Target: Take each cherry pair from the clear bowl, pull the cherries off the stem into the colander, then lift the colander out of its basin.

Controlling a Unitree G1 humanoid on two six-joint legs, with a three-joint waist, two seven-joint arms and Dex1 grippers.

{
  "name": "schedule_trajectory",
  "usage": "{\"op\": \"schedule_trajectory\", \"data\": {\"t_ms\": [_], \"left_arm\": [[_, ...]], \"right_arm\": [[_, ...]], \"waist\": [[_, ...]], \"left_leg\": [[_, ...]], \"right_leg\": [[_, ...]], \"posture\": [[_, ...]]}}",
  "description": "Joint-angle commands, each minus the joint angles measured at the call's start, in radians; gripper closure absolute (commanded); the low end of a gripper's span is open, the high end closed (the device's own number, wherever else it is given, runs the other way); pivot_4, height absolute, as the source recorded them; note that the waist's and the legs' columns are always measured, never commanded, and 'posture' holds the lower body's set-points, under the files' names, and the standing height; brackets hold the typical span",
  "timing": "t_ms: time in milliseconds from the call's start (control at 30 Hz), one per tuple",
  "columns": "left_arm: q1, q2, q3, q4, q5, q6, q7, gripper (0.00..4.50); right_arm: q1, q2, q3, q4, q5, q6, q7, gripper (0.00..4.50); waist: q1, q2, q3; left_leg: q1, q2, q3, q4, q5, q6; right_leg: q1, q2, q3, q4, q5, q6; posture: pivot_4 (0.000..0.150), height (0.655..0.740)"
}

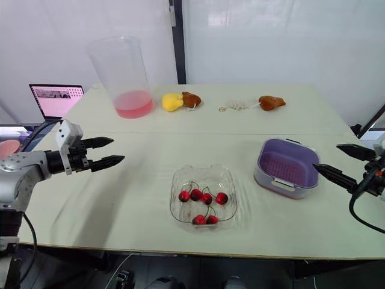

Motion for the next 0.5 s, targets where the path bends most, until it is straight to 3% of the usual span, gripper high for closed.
{"op": "schedule_trajectory", "data": {"t_ms": [33,500], "left_arm": [[-0.027,0.006,0.006,0.016,0.004,-0.034,-0.015,0.05],[-0.082,-0.001,-0.003,0.065,0.003,-0.025,-0.041,0.05]], "right_arm": [[0.009,-0.003,-0.048,-0.017,0.002,-0.027,0.011,0.0],[0.042,0.015,-0.07,-0.081,0.017,-0.008,-0.014,0.0]], "waist": [[0.0,0.0,0.0],[0.0,0.0,0.0]], "left_leg": [[0.0,0.0,0.0,0.0,0.0,0.0],[0.0,0.0,0.0,0.0,0.0,0.0]], "right_leg": [[0.0,0.0,0.0,0.0,0.0,0.0],[0.0,0.0,0.0,0.0,0.0,0.0]], "posture": [[0.15,0.74],[0.15,0.74]]}}
